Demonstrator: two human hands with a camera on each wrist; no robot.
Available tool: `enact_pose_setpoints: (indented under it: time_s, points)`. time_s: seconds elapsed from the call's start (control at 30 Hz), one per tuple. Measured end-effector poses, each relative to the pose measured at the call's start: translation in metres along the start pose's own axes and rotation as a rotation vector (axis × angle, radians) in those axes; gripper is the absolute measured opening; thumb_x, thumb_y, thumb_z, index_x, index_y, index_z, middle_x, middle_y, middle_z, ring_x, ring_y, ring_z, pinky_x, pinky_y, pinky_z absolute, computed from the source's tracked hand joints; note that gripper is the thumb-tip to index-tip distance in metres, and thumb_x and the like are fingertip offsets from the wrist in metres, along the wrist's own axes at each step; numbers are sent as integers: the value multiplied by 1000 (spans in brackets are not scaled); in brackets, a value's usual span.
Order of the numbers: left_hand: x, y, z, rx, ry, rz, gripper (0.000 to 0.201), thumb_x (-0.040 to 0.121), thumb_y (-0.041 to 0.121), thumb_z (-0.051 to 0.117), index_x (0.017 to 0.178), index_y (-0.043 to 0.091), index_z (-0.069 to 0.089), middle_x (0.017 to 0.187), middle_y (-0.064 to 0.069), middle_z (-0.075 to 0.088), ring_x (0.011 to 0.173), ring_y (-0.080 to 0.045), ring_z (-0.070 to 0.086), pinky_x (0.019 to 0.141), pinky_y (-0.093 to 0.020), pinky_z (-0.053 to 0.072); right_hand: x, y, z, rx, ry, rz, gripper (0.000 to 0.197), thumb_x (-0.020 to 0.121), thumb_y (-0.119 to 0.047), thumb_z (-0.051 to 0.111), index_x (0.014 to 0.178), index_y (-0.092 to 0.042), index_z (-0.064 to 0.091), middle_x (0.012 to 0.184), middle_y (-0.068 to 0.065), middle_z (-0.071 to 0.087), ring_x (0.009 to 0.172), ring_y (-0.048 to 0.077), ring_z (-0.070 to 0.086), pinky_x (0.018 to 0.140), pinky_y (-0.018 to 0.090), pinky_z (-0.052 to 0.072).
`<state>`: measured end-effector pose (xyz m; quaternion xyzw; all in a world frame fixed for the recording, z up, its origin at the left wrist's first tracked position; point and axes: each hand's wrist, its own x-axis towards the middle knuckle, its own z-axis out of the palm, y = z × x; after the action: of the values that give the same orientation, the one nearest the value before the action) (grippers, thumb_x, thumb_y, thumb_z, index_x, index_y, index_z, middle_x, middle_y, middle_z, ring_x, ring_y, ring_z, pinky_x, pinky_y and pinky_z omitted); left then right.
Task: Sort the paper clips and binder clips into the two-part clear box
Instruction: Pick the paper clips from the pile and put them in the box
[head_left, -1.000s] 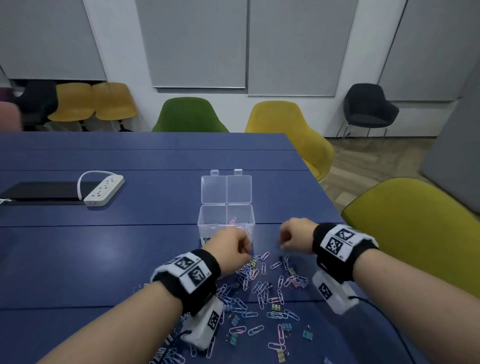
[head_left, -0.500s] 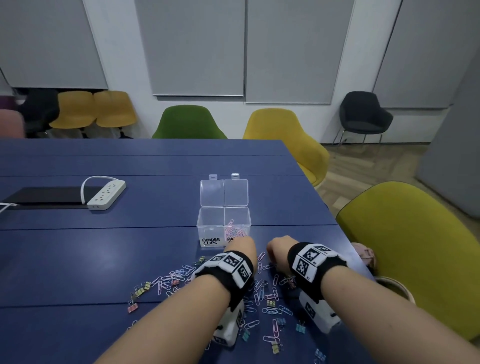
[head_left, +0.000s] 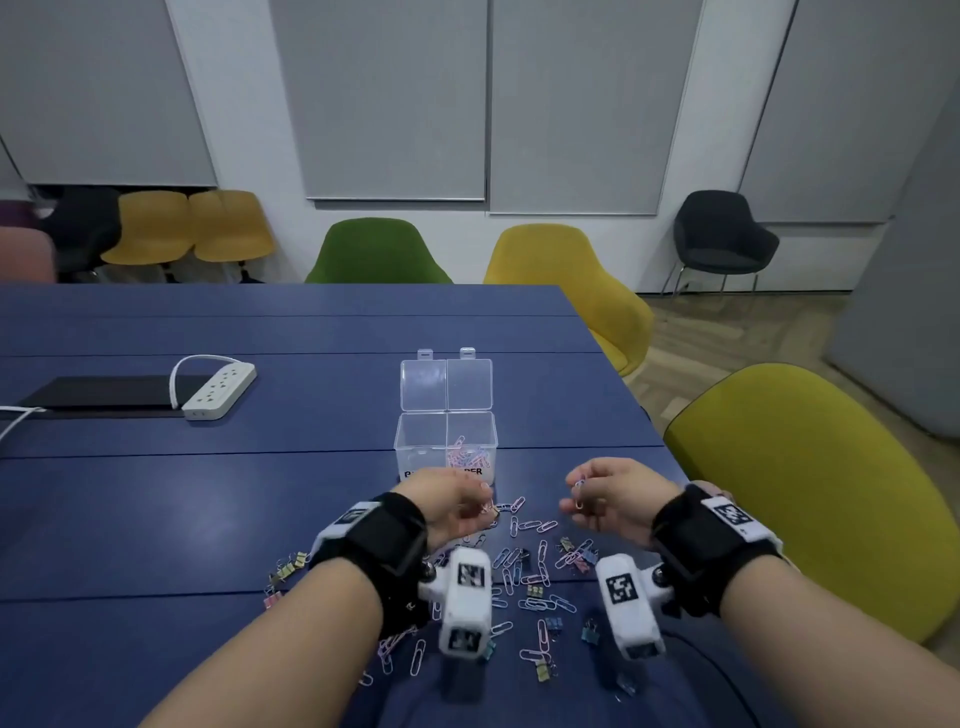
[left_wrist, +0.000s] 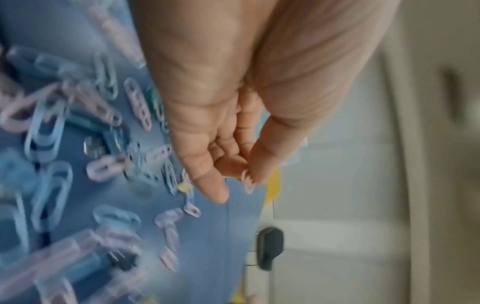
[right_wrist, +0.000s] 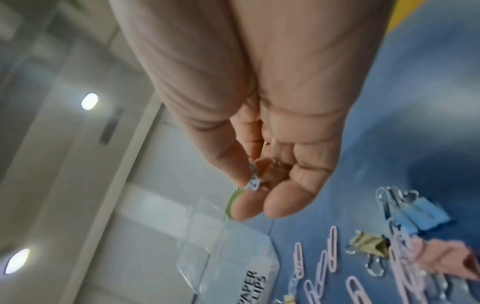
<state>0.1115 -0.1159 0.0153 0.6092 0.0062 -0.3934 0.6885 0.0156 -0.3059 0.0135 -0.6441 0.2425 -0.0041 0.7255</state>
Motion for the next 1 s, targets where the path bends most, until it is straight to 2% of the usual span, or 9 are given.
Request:
enact_pose_setpoints:
  time_s: [0.1,0.2,0.33,0.4,0.53,0.67,0.8,0.93,1.0]
  points:
    - [-2,4,-11,-485,-47,-109,12,90,-8,43,85,0,51,78,-17,52,62,-21,52,52,-28,57,-7,3,-9,244,20,37,23,91,9,38,77,-6,49,67,8,42,56,16,44,46,24,47]
    - [1,5,-11,-491,-20,-127,15,86,-1,37,80,1,50,71,-12,48,59,-17,43,47,-24,52,-2,8,-14,55,90,46,25,91,2,42,70,-9,46,63,5,34,49,14,29,47,24,27]
    - [10,0,5,68,39,-91,24,91,14,45,67,11,46,55,-2,44,40,-9,34,39,-16,29,3,11,-10,-1038,101,-47,31,90,-18,56,62,-18,42,75,5,53,65,20,47,57,23,39]
    - [16,-2,13,571,101,-16,19,90,21,55,73,13,52,60,-1,47,40,-9,39,42,-17,32,2,14,-4,-1312,65,-15,30,88,-33,59,67,-21,40,87,2,54,80,21,50,69,25,39]
    - [24,-10,29,1340,121,74,38,82,40,66,103,8,64,96,-6,67,88,-21,64,77,-29,53,-1,20,1,-1362,11,33,32,76,-44,67,70,-23,44,82,-2,58,79,20,54,69,30,43]
    - [26,-15,51,1518,78,128,36,75,44,70,73,11,59,75,-5,64,77,-24,62,64,-27,47,-2,17,9,-1417,-37,49,21,72,-31,73,70,-18,57,91,6,69,78,20,59,71,32,51]
    - [33,-26,69,1622,8,106,35,64,39,80,66,14,55,82,-9,69,78,-27,67,67,-30,54,-4,14,13,-1424,-56,24,22,72,-25,77,75,-17,57,91,6,66,79,20,57,61,26,45]
    - [55,-41,74,1737,75,18,42,53,35,85,65,12,51,83,-15,67,83,-42,67,74,-56,55,-4,12,13,-1415,-68,-2,25,74,-24,77,86,-16,57,97,6,66,86,21,59,69,28,46]
    - [49,-35,78,1736,87,24,34,61,27,83,69,9,56,92,-17,69,89,-44,67,77,-57,54,-3,14,16,-1460,-86,7,22,75,-24,76,86,-17,58,99,7,68,93,24,64,75,29,49]
